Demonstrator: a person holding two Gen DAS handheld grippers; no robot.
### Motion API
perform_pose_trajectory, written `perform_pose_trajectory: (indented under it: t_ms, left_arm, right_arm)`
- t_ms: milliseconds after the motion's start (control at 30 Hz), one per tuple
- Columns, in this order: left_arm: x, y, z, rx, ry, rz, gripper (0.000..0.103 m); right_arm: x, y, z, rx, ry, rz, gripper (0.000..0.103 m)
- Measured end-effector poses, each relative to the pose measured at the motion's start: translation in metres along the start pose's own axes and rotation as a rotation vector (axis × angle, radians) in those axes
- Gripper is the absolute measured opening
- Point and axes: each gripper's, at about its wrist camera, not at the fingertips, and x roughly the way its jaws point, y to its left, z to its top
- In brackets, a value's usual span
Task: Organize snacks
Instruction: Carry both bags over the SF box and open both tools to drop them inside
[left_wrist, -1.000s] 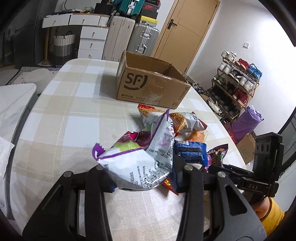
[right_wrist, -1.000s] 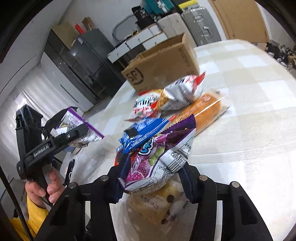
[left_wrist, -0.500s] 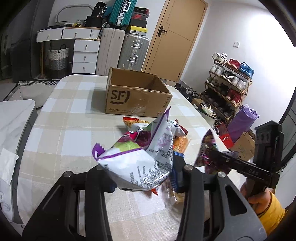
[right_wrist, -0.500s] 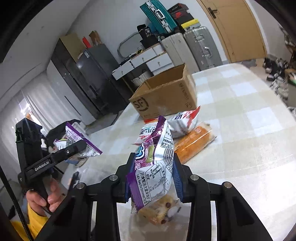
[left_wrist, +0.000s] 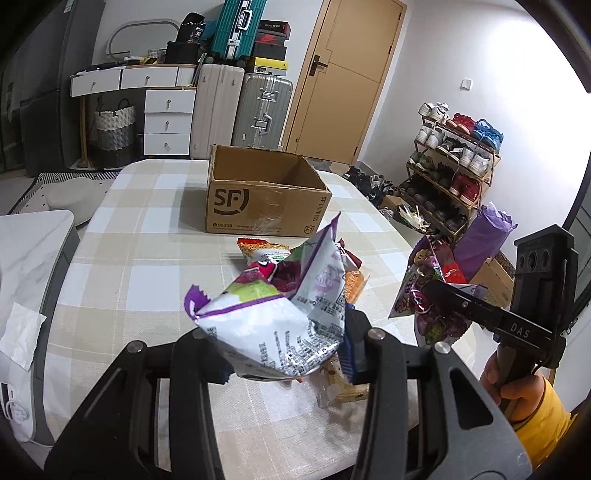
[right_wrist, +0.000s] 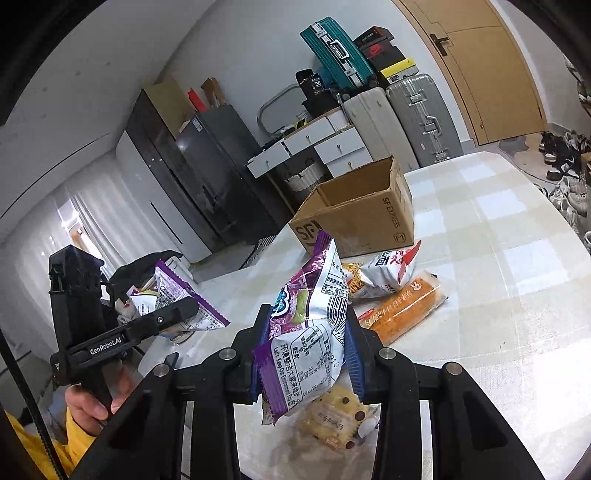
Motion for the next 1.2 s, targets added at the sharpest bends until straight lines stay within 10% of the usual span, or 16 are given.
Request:
perform_pose_trajectory:
  t_ms: [567,1200]
  left_arm:
    - [0.004,-0.006,0.058,0.061,-0.035,0.014,0.039]
    - [0.069,0.015,0.205,0.054,-0.053,0.008,0.039]
  right_arm:
    - [0.002,0.013,0.067,-0.048,-0.061,0.059,0.036]
    - [0.059,0.036,0.197,-0.136,-0.099,0.092,0.036]
